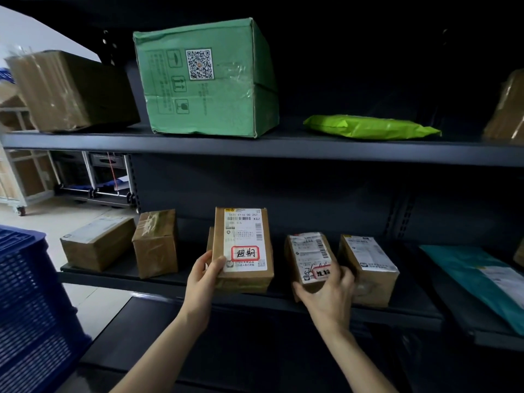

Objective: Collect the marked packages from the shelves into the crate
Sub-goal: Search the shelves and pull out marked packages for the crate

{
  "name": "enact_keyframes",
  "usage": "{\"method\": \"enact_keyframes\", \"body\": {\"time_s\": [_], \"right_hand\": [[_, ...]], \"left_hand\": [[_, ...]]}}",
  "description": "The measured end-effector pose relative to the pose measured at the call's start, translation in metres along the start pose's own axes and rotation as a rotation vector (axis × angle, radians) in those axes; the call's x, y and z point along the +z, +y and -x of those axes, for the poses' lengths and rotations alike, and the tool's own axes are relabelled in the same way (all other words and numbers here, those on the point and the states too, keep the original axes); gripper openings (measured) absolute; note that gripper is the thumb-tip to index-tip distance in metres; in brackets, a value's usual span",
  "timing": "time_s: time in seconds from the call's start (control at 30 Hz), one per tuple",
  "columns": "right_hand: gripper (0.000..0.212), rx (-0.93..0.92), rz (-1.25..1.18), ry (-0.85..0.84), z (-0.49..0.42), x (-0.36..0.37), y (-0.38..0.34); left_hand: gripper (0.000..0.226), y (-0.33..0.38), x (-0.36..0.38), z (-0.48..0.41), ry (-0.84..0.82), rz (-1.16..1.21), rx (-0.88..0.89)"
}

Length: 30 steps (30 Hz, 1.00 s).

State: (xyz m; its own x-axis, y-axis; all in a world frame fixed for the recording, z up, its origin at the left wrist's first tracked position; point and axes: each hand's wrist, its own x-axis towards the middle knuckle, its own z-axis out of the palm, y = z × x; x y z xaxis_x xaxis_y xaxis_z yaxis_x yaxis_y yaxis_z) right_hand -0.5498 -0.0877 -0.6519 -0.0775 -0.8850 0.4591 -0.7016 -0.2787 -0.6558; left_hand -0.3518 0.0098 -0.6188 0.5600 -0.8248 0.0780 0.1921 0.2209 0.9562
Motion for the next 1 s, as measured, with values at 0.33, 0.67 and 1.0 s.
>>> {"method": "enact_keyframes", "body": {"time_s": [0.33, 0.67, 1.0], "right_hand": [[0.094, -0.001, 0.238, -0.152, -0.010, -0.008, -0.013], [0.020, 0.335, -0.524, -0.343, -0.012, -0.014, -0.005], [0.032, 0.381, -0.727, -0.373, 0.016, -0.007, 0.003]], "left_hand": [[0.035, 0.005, -0.004, 0.007, -0.014, 0.015, 0.000], [0.035, 0.003, -0.011, 0.008, -0.022, 0.002, 0.004], [0.048, -0.019, -0.011, 0.011, -0.105, -0.125, 0.018]]}}
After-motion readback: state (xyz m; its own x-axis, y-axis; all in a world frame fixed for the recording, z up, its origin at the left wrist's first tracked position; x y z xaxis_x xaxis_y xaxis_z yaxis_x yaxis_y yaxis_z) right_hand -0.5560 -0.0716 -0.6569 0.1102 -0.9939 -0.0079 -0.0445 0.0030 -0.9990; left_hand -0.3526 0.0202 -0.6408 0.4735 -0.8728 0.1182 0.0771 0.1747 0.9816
